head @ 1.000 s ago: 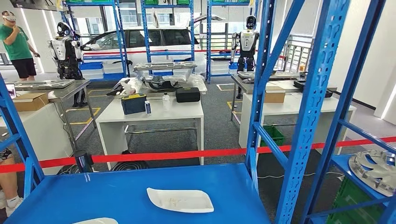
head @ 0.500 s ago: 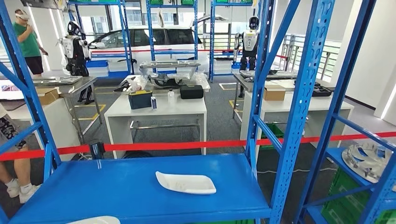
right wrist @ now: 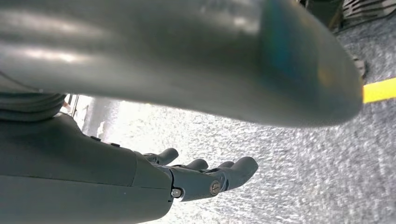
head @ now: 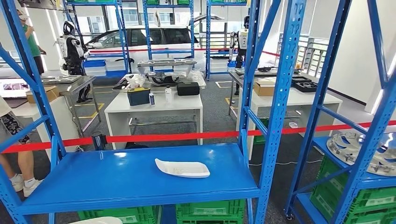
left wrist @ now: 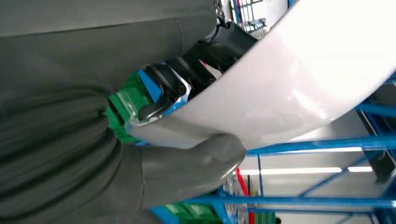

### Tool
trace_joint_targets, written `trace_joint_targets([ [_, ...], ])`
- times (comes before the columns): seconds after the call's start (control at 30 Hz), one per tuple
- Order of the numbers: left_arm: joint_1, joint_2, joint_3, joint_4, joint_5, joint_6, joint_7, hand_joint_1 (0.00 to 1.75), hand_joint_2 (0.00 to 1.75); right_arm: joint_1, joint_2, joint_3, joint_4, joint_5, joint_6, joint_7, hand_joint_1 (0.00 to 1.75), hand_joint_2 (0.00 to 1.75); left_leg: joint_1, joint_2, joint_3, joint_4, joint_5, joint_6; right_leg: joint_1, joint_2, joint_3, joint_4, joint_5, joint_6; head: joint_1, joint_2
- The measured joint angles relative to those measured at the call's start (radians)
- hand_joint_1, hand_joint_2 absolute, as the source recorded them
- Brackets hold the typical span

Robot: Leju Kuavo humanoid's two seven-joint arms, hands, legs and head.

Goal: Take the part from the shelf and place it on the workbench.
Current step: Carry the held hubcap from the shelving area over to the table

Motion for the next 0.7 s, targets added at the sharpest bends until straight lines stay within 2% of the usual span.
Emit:
trace_joint_targets([
  [0.03, -0.001, 0.000, 0.000, 0.002, 0.000, -0.002, 0.002, 1.75, 1.75, 0.001, 0.001, 0.000, 0.000, 0.000, 0.000, 0.000, 0.00, 0.00, 0.002, -0.003, -0.007, 0.010, -0.015, -0.006, -0.001, -0.002, -0.010, -0.001, 0.011, -0.006, 0.000, 0.000],
  [0.07, -0.003, 0.000, 0.000, 0.005, 0.000, -0.004, 0.004, 1.75, 1.75, 0.001, 0.002, 0.000, 0.000, 0.000, 0.000, 0.000, 0.00, 0.00, 0.003, -0.006, -0.018, 0.035, -0.049, -0.012, -0.003, -0.005, -0.022, -0.004, 0.024, -0.013, -0.001, 0.000],
  [0.13, -0.010, -0.001, -0.001, 0.013, 0.001, -0.007, 0.009, 1.75, 1.75, 0.000, 0.003, 0.000, 0.001, 0.000, 0.000, 0.000, 0.00, 0.00, 0.008, -0.009, -0.044, 0.134, -0.151, -0.023, -0.003, -0.009, -0.051, -0.003, 0.048, -0.021, -0.002, 0.000],
  [0.17, -0.014, -0.001, -0.001, 0.018, 0.002, -0.008, 0.011, 1.75, 1.75, -0.001, 0.004, 0.000, 0.001, 0.000, 0.000, 0.000, 0.00, 0.00, 0.011, -0.009, -0.052, 0.194, -0.187, -0.028, -0.003, -0.010, -0.068, -0.002, 0.061, -0.022, -0.002, 0.000],
  [0.2, -0.018, -0.001, -0.001, 0.023, 0.003, -0.009, 0.013, 1.75, 1.75, -0.001, 0.004, 0.000, 0.001, -0.001, 0.000, 0.000, 0.00, 0.00, 0.013, -0.009, -0.054, 0.243, -0.198, -0.032, -0.002, -0.010, -0.087, 0.000, 0.074, -0.021, -0.002, 0.000],
  [0.23, -0.020, -0.001, -0.002, 0.027, 0.003, -0.009, 0.015, 1.75, 1.75, -0.001, 0.005, 0.000, 0.001, -0.001, 0.000, 0.000, 0.00, 0.00, 0.016, -0.009, -0.046, 0.269, -0.181, -0.034, -0.002, -0.011, -0.108, 0.004, 0.088, -0.019, -0.002, 0.000],
  [0.27, -0.024, -0.001, -0.002, 0.031, 0.004, -0.009, 0.017, 1.75, 1.75, -0.001, 0.005, 0.000, 0.001, -0.001, 0.000, 0.000, 0.00, 0.00, 0.018, -0.009, -0.024, 0.266, -0.149, -0.036, -0.003, -0.011, -0.129, 0.008, 0.102, -0.017, -0.002, 0.000],
  [0.3, -0.028, -0.002, -0.002, 0.034, 0.005, -0.009, 0.020, 1.75, 1.75, -0.002, 0.006, 0.000, 0.001, -0.001, 0.000, 0.000, 0.00, 0.00, 0.020, -0.009, 0.012, 0.232, -0.117, -0.036, -0.003, -0.011, -0.149, 0.012, 0.115, -0.013, -0.002, 0.000],
  [0.33, -0.036, -0.003, -0.003, 0.037, 0.006, -0.009, 0.025, 1.75, 1.75, -0.002, 0.007, 0.000, 0.001, -0.001, 0.000, 0.000, 0.00, 0.00, 0.021, -0.010, 0.068, 0.168, -0.109, -0.036, -0.003, -0.010, -0.167, 0.018, 0.127, -0.009, -0.002, 0.000],
  [0.37, -0.047, -0.004, -0.004, 0.038, 0.009, -0.009, 0.030, 1.75, 1.75, -0.003, 0.008, 0.000, 0.001, -0.001, 0.000, 0.000, 0.00, 0.00, 0.020, -0.011, 0.127, 0.089, -0.121, -0.033, -0.003, -0.010, -0.179, 0.023, 0.137, -0.004, -0.002, 0.000],
  [0.4, -0.059, -0.005, -0.005, 0.040, 0.014, -0.009, 0.038, 1.75, 1.75, -0.004, 0.009, 0.000, 0.001, -0.002, 0.000, -0.001, 0.00, 0.00, 0.018, -0.011, 0.170, 0.024, -0.143, -0.027, -0.003, -0.010, -0.187, 0.027, 0.148, 0.002, -0.002, 0.000],
  [0.43, -0.072, -0.007, -0.006, 0.041, 0.019, -0.009, 0.045, 1.75, 1.75, -0.006, 0.010, 0.000, 0.001, -0.004, 0.000, -0.001, 0.00, 0.00, 0.014, -0.012, 0.198, -0.022, -0.163, -0.019, -0.004, -0.010, -0.192, 0.029, 0.157, 0.008, -0.002, 0.000],
  [0.5, -0.092, -0.009, -0.009, 0.048, 0.026, -0.010, 0.058, 1.75, 1.75, -0.008, 0.014, 0.000, 0.001, -0.010, 0.000, 0.001, 0.00, 0.00, 0.009, -0.009, 0.191, -0.042, -0.160, 0.001, -0.008, -0.010, -0.197, 0.029, 0.174, 0.020, -0.002, 0.000],
  [0.53, -0.102, -0.011, -0.010, 0.054, 0.028, -0.012, 0.062, 1.75, 1.75, -0.009, 0.016, -0.001, 0.001, -0.013, 0.000, 0.003, 0.00, 0.00, 0.008, -0.007, 0.182, -0.042, -0.149, 0.010, -0.011, -0.007, -0.202, 0.035, 0.164, 0.026, -0.002, 0.000],
  [0.57, -0.112, -0.013, -0.013, 0.060, 0.030, -0.014, 0.065, 1.75, 1.75, -0.009, 0.019, -0.002, 0.001, -0.017, 0.001, 0.005, 0.00, 0.00, 0.009, -0.004, 0.171, -0.043, -0.136, 0.020, -0.012, -0.005, -0.212, 0.056, 0.134, 0.031, -0.002, 0.000],
  [0.63, -0.131, -0.017, -0.018, 0.073, 0.030, -0.018, 0.067, 1.75, 1.75, -0.009, 0.024, -0.006, 0.001, -0.022, 0.006, 0.007, 0.00, 0.00, 0.009, -0.001, 0.142, -0.042, -0.111, 0.032, -0.015, 0.000, -0.237, 0.143, 0.031, 0.038, -0.001, 0.000],
  [0.67, -0.138, -0.018, -0.020, 0.078, 0.030, -0.019, 0.066, 1.75, 1.75, -0.009, 0.026, -0.008, 0.001, -0.024, 0.009, 0.007, 0.00, 0.00, 0.008, -0.001, 0.132, -0.042, -0.103, 0.035, -0.015, 0.000, -0.246, 0.184, -0.009, 0.040, 0.000, 0.000],
  [0.7, -0.141, -0.018, -0.020, 0.081, 0.030, -0.020, 0.066, 1.75, 1.75, -0.010, 0.026, -0.010, 0.001, -0.025, 0.011, 0.007, 0.00, 0.00, 0.008, -0.001, 0.126, -0.042, -0.098, 0.035, -0.015, 0.001, -0.251, 0.211, -0.032, 0.041, 0.000, 0.000],
])
